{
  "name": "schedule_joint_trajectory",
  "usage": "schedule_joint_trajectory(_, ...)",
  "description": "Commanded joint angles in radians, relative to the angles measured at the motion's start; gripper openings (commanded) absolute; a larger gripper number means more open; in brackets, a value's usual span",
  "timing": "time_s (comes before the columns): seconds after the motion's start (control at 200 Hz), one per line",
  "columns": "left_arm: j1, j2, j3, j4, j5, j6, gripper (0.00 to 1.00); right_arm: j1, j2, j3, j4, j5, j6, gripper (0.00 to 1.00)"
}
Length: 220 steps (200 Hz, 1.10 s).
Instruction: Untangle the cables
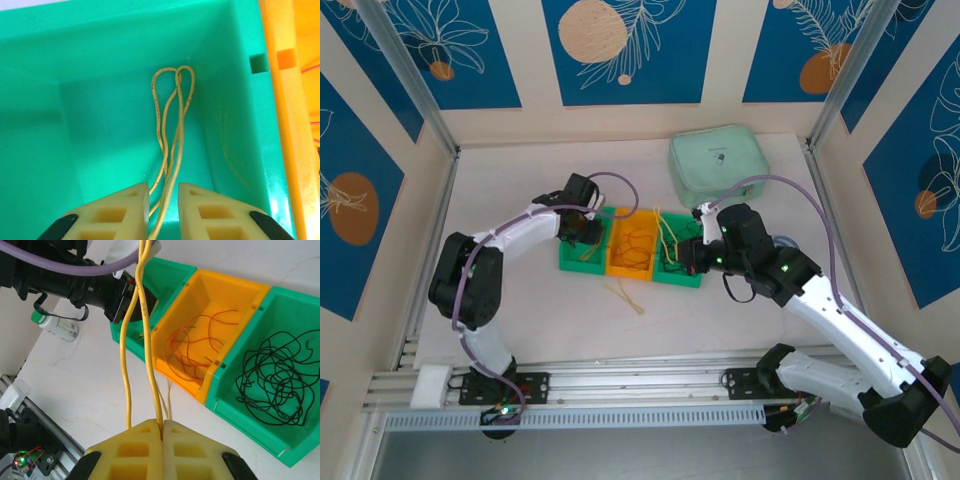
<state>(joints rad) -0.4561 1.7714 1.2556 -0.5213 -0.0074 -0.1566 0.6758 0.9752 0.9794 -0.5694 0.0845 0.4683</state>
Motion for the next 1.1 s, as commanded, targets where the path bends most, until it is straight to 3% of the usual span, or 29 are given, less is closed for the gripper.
schedule_joint_trajectory(0.0, 0.014, -0.079, 0.01, -0.03, 0.022, -0.011, 0.2, 0.017, 0.019, 0.022, 0.02, -0.027, 0.027, 0.03)
schedule_joint_trajectory(0.345, 0.02, -0.506, -0.218, 0.098, 0.136, -0.138, 0.2, 0.141, 0.209, 0.058, 0.182, -0.029, 0.102, 0.02)
schedule_joint_trajectory(0.52, 0.027, -0.816, -0.402, 0.157, 0.119, -0.219, 0.2, 0.176, 0.307, 0.057, 0.31, -0.021, 0.179, 0.02)
schedule_joint_trajectory(0.645, 0.028, -0.988, -0.468, 0.138, 0.09, -0.221, 0.25, 0.208, 0.382, 0.059, 0.393, 0.054, 0.245, 0.04)
schedule_joint_trajectory(0.71, 0.028, -1.037, -0.477, 0.104, 0.083, -0.222, 0.29, 0.225, 0.428, 0.07, 0.427, 0.098, 0.268, 0.06)
schedule_joint_trajectory(0.77, 0.028, -1.061, -0.485, 0.088, 0.093, -0.224, 0.48, 0.241, 0.477, 0.096, 0.437, 0.141, 0.28, 0.07)
schedule_joint_trajectory(0.795, 0.028, -1.066, -0.489, 0.088, 0.102, -0.223, 0.51, 0.246, 0.499, 0.11, 0.435, 0.161, 0.287, 0.08)
schedule_joint_trajectory(1.095, 0.027, -1.116, -0.554, 0.152, 0.186, -0.181, 0.52, 0.27, 0.762, 0.285, 0.44, 0.241, 0.405, 0.08)
